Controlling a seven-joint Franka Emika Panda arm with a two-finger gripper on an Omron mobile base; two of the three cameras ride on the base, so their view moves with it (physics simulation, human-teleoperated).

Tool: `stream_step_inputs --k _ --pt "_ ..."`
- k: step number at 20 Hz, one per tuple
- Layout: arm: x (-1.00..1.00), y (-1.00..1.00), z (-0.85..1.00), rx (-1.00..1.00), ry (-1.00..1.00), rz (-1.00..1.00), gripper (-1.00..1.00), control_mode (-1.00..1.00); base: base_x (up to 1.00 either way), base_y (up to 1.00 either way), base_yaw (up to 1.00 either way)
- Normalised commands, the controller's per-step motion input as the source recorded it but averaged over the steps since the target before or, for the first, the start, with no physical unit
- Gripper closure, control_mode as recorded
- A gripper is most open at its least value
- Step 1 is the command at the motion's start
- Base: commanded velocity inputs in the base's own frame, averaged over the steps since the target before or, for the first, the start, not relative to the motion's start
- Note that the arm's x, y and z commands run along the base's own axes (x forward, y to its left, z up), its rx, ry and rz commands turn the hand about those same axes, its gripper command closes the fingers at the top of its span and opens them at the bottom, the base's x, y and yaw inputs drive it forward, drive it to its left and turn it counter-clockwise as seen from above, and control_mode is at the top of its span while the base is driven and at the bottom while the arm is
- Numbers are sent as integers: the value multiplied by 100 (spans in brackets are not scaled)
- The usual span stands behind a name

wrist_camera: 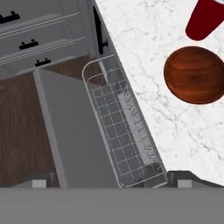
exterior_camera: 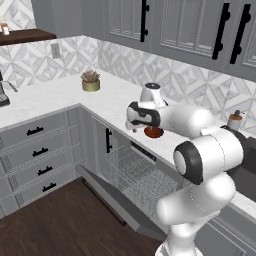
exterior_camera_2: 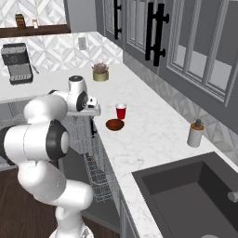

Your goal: Pick up the cup and bowl from the counter, place them in the dishwasher, and close the dishwasher door.

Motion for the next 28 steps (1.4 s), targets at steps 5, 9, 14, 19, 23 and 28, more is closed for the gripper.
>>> stream_step_inputs --k 5,9,14,19,23,28 --pt "75 -8 0 0 0 0 -100 -100 0 0 0" --pt "73 -8 0 -1 0 0 -100 -100 0 0 0" --pt "56 -22 0 -2 0 0 -100 -100 0 0 0" --pt "45 -24 0 -6 0 0 -100 -100 0 0 0" --pt "49 -39 -6 -2 0 0 -100 -100 0 0 0" --pt "29 -53 -10 0 0 0 -100 -100 0 0 0"
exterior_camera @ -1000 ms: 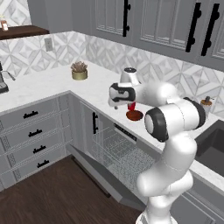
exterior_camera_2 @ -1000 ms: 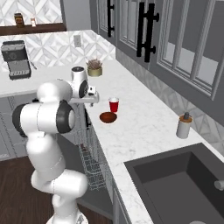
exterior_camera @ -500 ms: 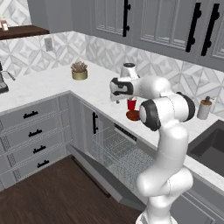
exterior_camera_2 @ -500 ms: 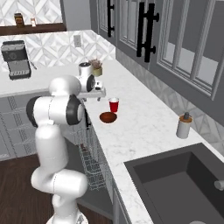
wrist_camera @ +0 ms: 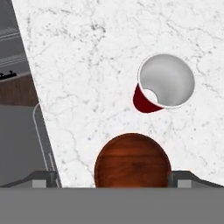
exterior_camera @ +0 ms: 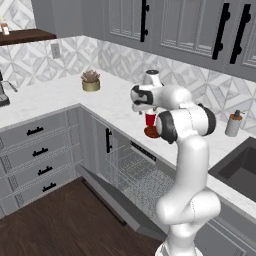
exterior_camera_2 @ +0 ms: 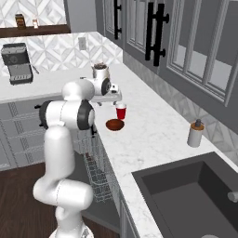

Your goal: Pick up the cup and bowl from the counter, place them in the dishwasher, and close the dishwasher door.

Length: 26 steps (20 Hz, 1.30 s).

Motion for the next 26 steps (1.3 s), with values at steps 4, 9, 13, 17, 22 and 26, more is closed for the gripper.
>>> stream_step_inputs --k 4,9,13,17,22,26 --pt "33 -38 -16 0 4 0 -100 -100 0 0 0" --pt "44 -7 -28 0 7 0 -100 -100 0 0 0" --pt "48 -20 -17 0 1 4 -100 -100 0 0 0" --pt "32 -16 -3 0 0 8 -100 -100 0 0 0" --pt "18 0 -15 0 0 5 -100 -100 0 0 0" --pt "16 1 -29 -1 1 6 -100 -100 0 0 0"
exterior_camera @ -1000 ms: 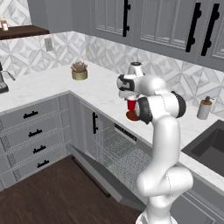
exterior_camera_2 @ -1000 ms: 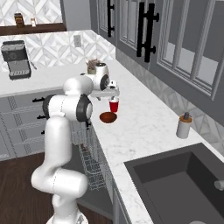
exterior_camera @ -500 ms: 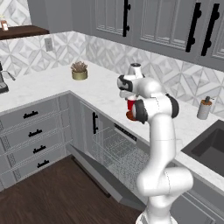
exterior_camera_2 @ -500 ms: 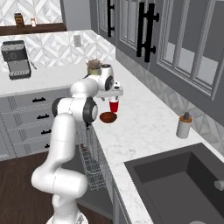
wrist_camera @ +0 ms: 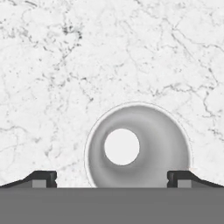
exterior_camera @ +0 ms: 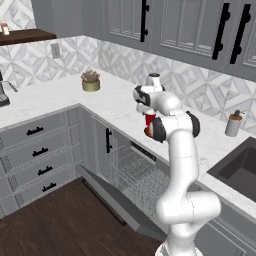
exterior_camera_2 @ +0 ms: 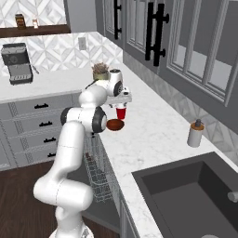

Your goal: Pick up the cup and bowl from the counter, place them in the dishwasher, and close the dishwasher door.

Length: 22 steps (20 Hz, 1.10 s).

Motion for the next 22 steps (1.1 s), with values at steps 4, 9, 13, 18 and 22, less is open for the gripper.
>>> stream_step_inputs --k 4,9,13,18,22 --pt "-2 20 -54 -6 2 6 100 -100 0 0 0" --pt "-2 29 -59 -8 0 6 100 -100 0 0 0" --pt "-20 8 -66 -1 -4 13 100 -100 0 0 0" --pt "-20 2 -41 -1 -13 6 100 -100 0 0 0" --pt "-44 23 -44 -7 -26 0 100 -100 0 0 0"
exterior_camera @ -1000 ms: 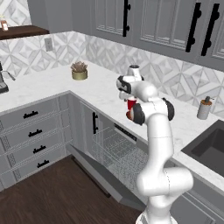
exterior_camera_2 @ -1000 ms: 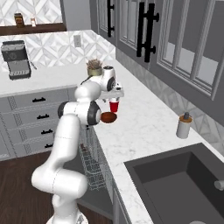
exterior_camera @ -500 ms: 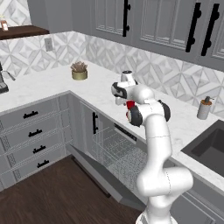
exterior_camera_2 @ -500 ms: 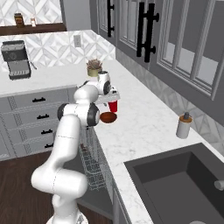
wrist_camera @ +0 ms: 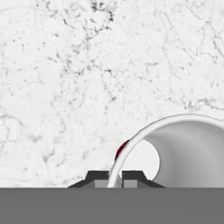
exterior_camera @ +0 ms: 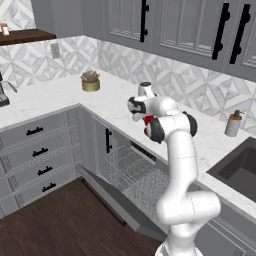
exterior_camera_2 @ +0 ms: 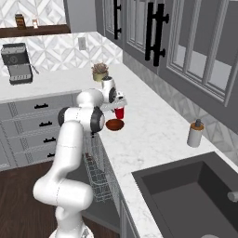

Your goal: Pick up the cup and bowl from the counter, place them in the dishwasher, and close the dishwasher door.

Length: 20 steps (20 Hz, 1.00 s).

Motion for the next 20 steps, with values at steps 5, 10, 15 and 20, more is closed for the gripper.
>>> stream_step_inputs --k 5,10,15,20 --pt "-27 0 -23 0 -44 0 100 -100 0 0 0" --pt "-1 31 75 14 -19 0 100 -100 0 0 0" --pt "-50 47 91 22 16 0 100 -100 0 0 0" --pt "-84 35 71 10 12 0 100 -100 0 0 0"
